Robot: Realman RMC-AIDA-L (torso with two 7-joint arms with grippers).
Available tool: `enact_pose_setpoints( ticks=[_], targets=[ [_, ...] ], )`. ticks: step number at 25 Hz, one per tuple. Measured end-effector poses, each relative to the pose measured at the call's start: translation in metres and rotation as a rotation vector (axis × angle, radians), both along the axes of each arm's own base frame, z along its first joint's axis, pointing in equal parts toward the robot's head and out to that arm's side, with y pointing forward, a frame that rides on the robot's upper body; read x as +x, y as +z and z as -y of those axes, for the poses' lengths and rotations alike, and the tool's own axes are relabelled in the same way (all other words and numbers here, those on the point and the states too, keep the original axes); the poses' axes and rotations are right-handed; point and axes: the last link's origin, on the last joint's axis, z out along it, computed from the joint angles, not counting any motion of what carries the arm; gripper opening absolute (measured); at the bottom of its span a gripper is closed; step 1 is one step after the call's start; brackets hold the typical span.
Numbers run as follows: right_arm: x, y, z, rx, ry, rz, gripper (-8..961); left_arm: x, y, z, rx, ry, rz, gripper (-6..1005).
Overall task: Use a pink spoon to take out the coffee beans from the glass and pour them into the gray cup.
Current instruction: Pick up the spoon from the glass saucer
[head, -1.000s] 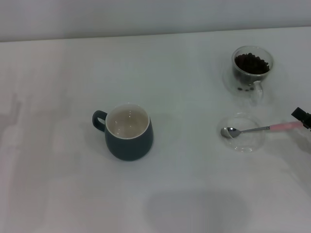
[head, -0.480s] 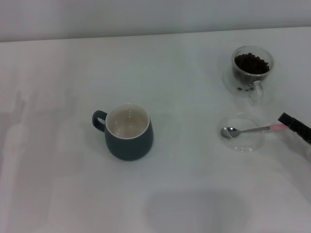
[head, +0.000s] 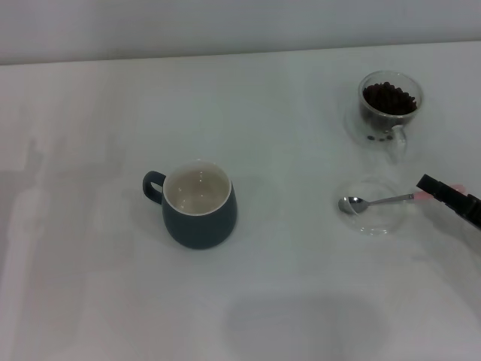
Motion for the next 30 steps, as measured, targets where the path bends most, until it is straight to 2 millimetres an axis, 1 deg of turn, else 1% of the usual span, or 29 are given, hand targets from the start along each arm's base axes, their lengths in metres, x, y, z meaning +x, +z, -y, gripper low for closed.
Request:
enact_pose_setpoints(
  ticks=[5, 11, 17, 20, 26, 30],
  targets=[
    [0.003, 0.002, 0.002, 0.007, -0.013, 0.003, 507, -0.001, 0.001, 0.000, 0.003, 0.003, 0.001, 801],
    [0.002, 0.002, 0.000, -0.001, -0.007, 0.003, 462, 0.001, 0.001, -0.002, 0.005, -0.002, 0.001, 802],
    [0.003, 0.005, 0.001, 0.004, -0.026, -0.030, 237, 0.001, 0.001, -0.002, 0.005, -0.002, 0.001, 802],
    [0.003, 0.009, 0.002, 0.014, -0.024, -0.041, 220, 0.001, 0.001, -0.002, 0.005, -0.001, 0.001, 803],
    [0.001, 0.026, 0.003, 0.056, 0.017, -0.063, 174, 0.000, 0.001, 0.000, 0.006, -0.002, 0.000, 802],
    [0.001, 0.043, 0.001, 0.100, 0.046, -0.065, 157, 0.000, 0.001, 0.001, 0.006, -0.003, 0.001, 802]
  ],
)
